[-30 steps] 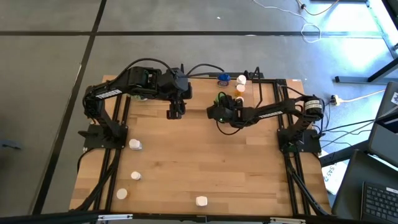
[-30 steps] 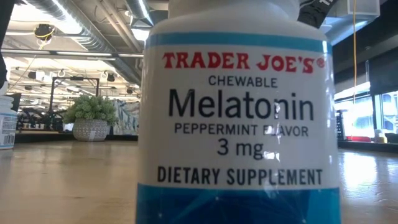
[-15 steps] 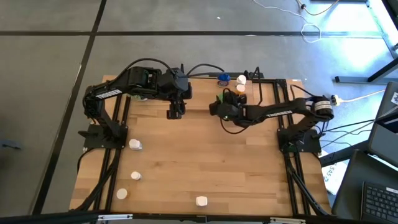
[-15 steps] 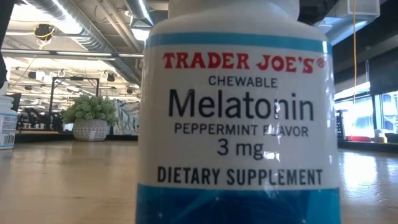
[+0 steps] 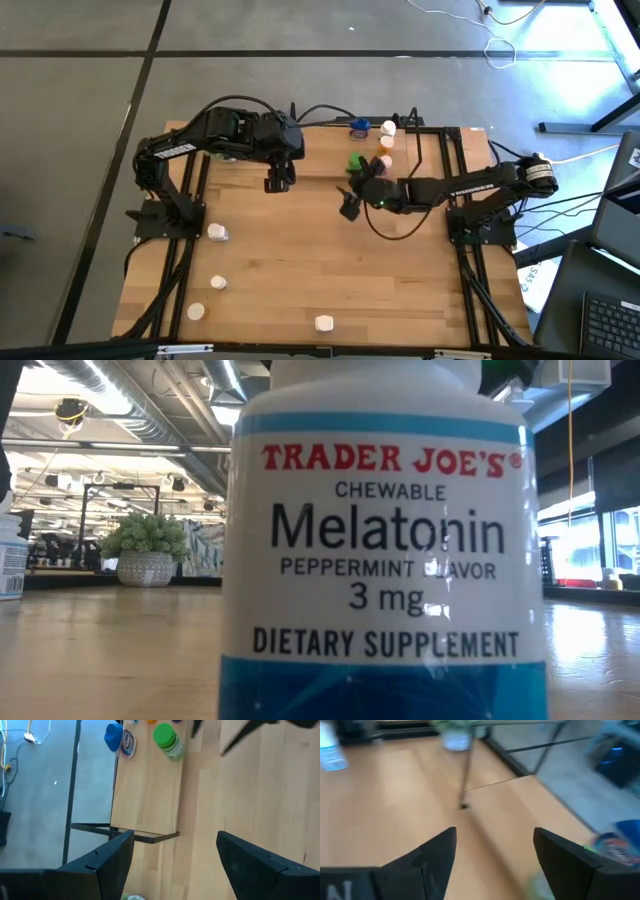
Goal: Pick and place medicine bottles onto shelf by color
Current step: Put the green medicine on the shelf
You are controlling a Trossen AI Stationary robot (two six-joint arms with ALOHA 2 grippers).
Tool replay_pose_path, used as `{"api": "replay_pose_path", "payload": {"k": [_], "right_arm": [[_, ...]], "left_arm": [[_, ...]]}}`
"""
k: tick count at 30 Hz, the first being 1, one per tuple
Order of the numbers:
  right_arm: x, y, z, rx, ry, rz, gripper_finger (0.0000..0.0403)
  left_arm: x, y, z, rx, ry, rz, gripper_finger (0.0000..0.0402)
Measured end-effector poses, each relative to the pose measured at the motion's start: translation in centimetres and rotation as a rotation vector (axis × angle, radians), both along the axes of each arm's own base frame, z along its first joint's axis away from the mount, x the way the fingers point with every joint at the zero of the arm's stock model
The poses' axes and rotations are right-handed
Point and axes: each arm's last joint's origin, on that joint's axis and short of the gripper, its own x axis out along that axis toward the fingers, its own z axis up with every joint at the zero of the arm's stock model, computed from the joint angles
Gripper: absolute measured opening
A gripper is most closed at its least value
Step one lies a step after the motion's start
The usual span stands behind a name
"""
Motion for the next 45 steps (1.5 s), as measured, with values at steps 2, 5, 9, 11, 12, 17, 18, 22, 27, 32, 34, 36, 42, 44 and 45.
{"api": "replay_pose_path", "payload": {"k": [2, 5, 9, 11, 12, 17, 18, 22, 27, 32, 34, 36, 42, 44, 45], "right_arm": [[0.1, 0.4, -0.2, 0.04, -0.002, 0.019, 0.0266], [0.0, 0.4, -1.0, 0.076, 0.03, 0.001, 0.0265], [-0.3, 0.1, -1.7, 0.126, 0.07, -0.048, 0.0246], [-0.4, -0.1, -1.9, 0.126, 0.097, -0.058, 0.0228], [-0.5, -0.2, -2.0, 0.124, 0.113, -0.063, 0.0216], [-0.7, -1.2, -2.4, 0.131, 0.149, -0.085, 0.0146], [-0.7, -1.3, -2.4, 0.136, 0.153, -0.086, 0.0131], [-0.5, -1.9, -2.8, 0.151, 0.162, -0.094, 0.0072], [0.0, -2.2, -4.4, 0.174, 0.218, -0.08, 0.0009], [0.4, -2.5, -5.9, 0.169, 0.27, -0.103, 0.0013], [0.5, -2.8, -6.3, 0.16, 0.279, -0.124, 0.001], [0.6, -3.2, -6.5, 0.149, 0.278, -0.144, 0.0005], [0.7, -4.0, -6.4, 0.149, 0.257, -0.17, 0.0009], [0.6, -4.3, -6.4, 0.148, 0.256, -0.177, 0.0006], [0.6, -4.4, -6.4, 0.148, 0.256, -0.181, 0.0004]], "left_arm": [[0.0, -0.2, 0.0, 0.0, 0.0, -0.005, 0.0279], [-0.1, -0.5, 0.1, -0.007, -0.009, -0.005, 0.0279], [-0.7, -1.1, 0.5, -0.016, -0.025, -0.009, 0.0279], [-0.9, -1.3, 0.6, -0.025, -0.025, -0.006, 0.0279], [-1.1, -1.4, 0.7, -0.028, -0.029, -0.006, 0.0279], [-1.9, -1.8, 1.1, -0.045, -0.048, 0.006, 0.0279], [-1.9, -1.9, 1.2, -0.049, -0.054, 0.009, 0.0279], [-1.8, -2.2, 1.0, -0.051, -0.05, 0.005, 0.0279], [-1.9, -2.5, 1.0, -0.047, -0.038, -0.003, 0.0279], [-1.9, -2.5, 1.0, -0.047, -0.036, -0.003, 0.0279], [-1.9, -2.5, 1.0, -0.046, -0.035, -0.002, 0.0279], [-1.9, -2.5, 1.0, -0.046, -0.035, -0.002, 0.0279], [-1.9, -2.5, 1.0, -0.045, -0.034, -0.005, 0.0279], [-1.9, -2.4, 1.0, -0.045, -0.034, -0.004, 0.0279], [-1.9, -2.4, 1.0, -0.045, -0.033, -0.004, 0.0279]]}}
